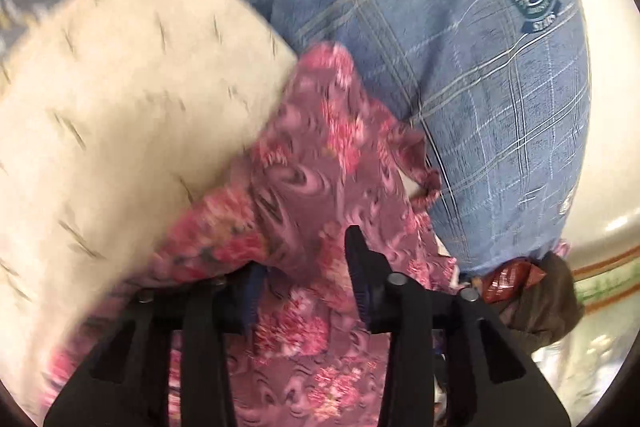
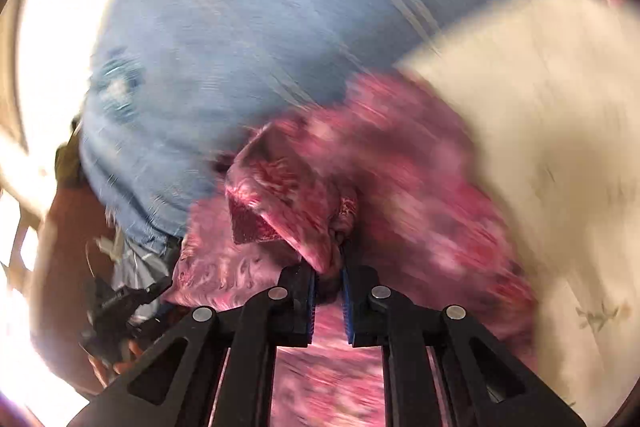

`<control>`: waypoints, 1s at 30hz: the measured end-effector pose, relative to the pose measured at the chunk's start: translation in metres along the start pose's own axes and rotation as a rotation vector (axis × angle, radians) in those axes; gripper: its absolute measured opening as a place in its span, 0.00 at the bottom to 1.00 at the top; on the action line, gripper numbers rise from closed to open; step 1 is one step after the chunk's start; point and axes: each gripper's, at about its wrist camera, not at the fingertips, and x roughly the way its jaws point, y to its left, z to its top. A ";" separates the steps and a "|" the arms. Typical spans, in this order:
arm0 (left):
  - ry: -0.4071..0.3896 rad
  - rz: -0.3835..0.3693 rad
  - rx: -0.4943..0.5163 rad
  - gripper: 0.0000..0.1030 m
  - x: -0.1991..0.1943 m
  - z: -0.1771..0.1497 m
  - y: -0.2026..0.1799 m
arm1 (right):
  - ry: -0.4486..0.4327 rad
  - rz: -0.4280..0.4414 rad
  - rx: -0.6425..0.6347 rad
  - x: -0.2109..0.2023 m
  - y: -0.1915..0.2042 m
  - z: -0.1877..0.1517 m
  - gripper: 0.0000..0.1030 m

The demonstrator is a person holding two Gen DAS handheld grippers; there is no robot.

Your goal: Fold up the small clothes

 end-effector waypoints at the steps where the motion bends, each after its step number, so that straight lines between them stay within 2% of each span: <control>1: -0.003 0.006 -0.007 0.45 0.002 -0.001 0.000 | -0.025 0.032 0.028 -0.005 -0.005 -0.002 0.20; 2: -0.009 0.014 -0.009 0.46 0.003 -0.001 0.000 | -0.040 0.045 0.037 -0.007 -0.007 -0.001 0.25; 3: -0.012 0.019 -0.011 0.48 0.006 0.000 0.000 | -0.058 0.053 0.043 -0.009 -0.006 0.000 0.34; 4: -0.014 0.028 -0.020 0.47 0.008 0.001 0.000 | -0.071 0.064 0.049 -0.008 -0.006 0.002 0.39; 5: -0.022 0.033 -0.030 0.45 0.009 0.003 0.001 | -0.075 0.053 0.051 -0.006 -0.004 0.004 0.39; 6: -0.034 0.052 -0.039 0.25 0.009 0.007 0.001 | -0.073 0.019 0.047 -0.003 -0.001 0.007 0.37; 7: -0.039 0.072 -0.038 0.07 0.009 0.010 0.000 | -0.067 0.007 0.033 -0.001 0.003 0.010 0.26; 8: -0.041 0.077 -0.041 0.07 0.007 0.012 -0.002 | -0.064 0.016 -0.009 -0.001 0.011 0.016 0.12; 9: -0.064 0.059 -0.044 0.05 -0.002 0.013 -0.004 | -0.073 0.043 -0.044 -0.008 0.019 0.022 0.06; 12: -0.149 0.029 -0.005 0.05 -0.036 0.008 -0.012 | -0.149 0.188 -0.060 -0.039 0.033 0.031 0.06; 14: -0.185 0.022 0.009 0.05 -0.047 -0.002 -0.012 | -0.152 0.221 -0.054 -0.048 0.032 0.029 0.06; 16: -0.198 0.056 0.020 0.05 -0.044 -0.011 -0.006 | -0.082 0.159 -0.046 -0.034 0.019 0.024 0.09; 18: -0.157 0.131 0.017 0.05 -0.027 -0.013 0.007 | 0.023 -0.029 -0.027 -0.007 -0.005 0.014 0.13; 19: -0.119 0.140 -0.008 0.05 -0.018 -0.013 0.016 | 0.047 -0.036 -0.011 -0.002 -0.013 0.009 0.05; 20: -0.099 0.119 -0.030 0.05 -0.015 -0.014 0.023 | 0.022 0.015 0.017 -0.009 -0.019 0.003 0.05; 21: -0.094 0.078 -0.044 0.06 -0.020 -0.015 0.032 | 0.001 0.038 0.038 -0.020 -0.019 -0.002 0.11; 23: -0.100 0.041 -0.050 0.07 -0.027 -0.016 0.036 | -0.014 0.024 0.015 -0.039 -0.013 -0.007 0.17; 25: -0.116 0.011 -0.034 0.17 -0.035 -0.020 0.035 | -0.056 0.013 -0.032 -0.058 -0.001 -0.008 0.19; 26: -0.118 0.001 -0.032 0.22 -0.037 -0.022 0.034 | -0.082 0.037 -0.064 -0.066 0.010 -0.005 0.20; 27: -0.116 -0.016 -0.037 0.32 -0.036 -0.023 0.033 | -0.093 0.059 -0.094 -0.066 0.023 0.003 0.26; 28: -0.117 -0.023 -0.041 0.38 -0.035 -0.023 0.033 | -0.090 0.088 -0.127 -0.065 0.037 0.008 0.37; 30: -0.128 -0.023 -0.041 0.38 -0.031 -0.024 0.030 | -0.029 0.150 -0.188 -0.044 0.072 0.018 0.50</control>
